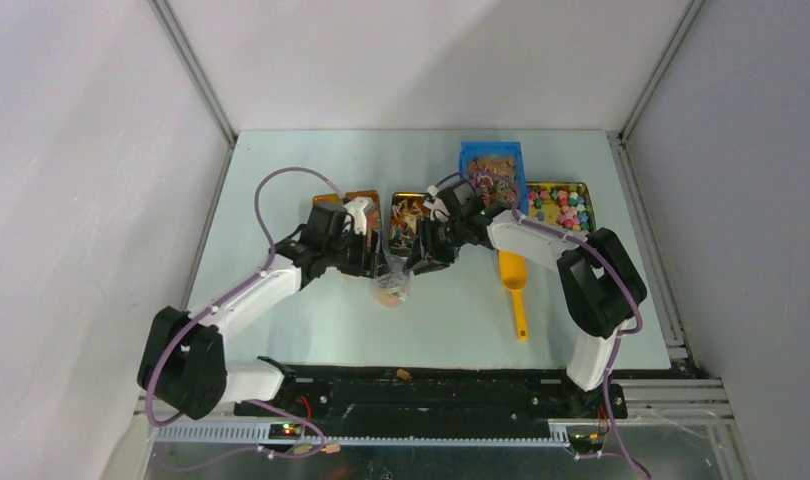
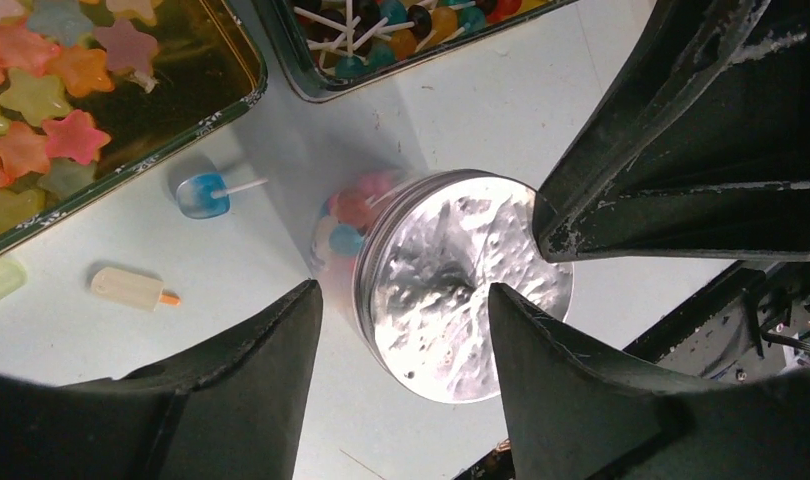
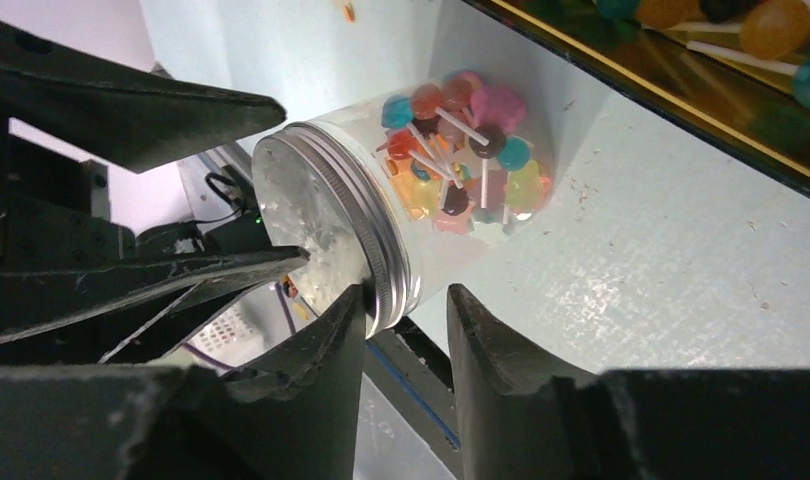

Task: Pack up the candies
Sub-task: Close the bottle lid on the packing bottle.

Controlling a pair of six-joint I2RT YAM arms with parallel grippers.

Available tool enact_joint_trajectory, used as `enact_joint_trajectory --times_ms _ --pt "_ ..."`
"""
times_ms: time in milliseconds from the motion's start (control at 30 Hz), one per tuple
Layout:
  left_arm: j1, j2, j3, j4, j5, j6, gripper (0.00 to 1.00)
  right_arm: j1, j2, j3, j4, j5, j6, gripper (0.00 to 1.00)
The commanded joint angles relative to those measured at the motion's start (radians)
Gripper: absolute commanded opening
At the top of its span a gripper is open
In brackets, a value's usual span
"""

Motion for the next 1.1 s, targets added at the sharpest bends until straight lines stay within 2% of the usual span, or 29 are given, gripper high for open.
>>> enact_joint_trajectory --times_ms 0,400,667,933,1067 --pt "-0.007 -0.063 0.036 -0.016 -0.033 0.003 0.7 0.03 0.004 0.013 -0.132 0.175 -0.089 0.41" --pt "-0.003 -0.152 0.106 -0.042 -0.029 -0.008 0.79 0.041 -0.086 0.082 -0.165 0.212 -0.127 0.67" --pt "0.076 -0.252 0.121 -0.083 0.0 0.001 0.83 0.113 -0.143 0.229 -0.314 0.349 -0.312 0.78" --pt "0.279 -0.328 0.064 -0.185 0.066 0.015 0.81 0.286 0.06 0.542 -0.577 0.535 -0.579 0.82" --pt "0.364 -0.357 0.001 -0.208 0.089 0.013 0.81 0.358 0.157 0.66 -0.673 0.607 -0.66 0.92"
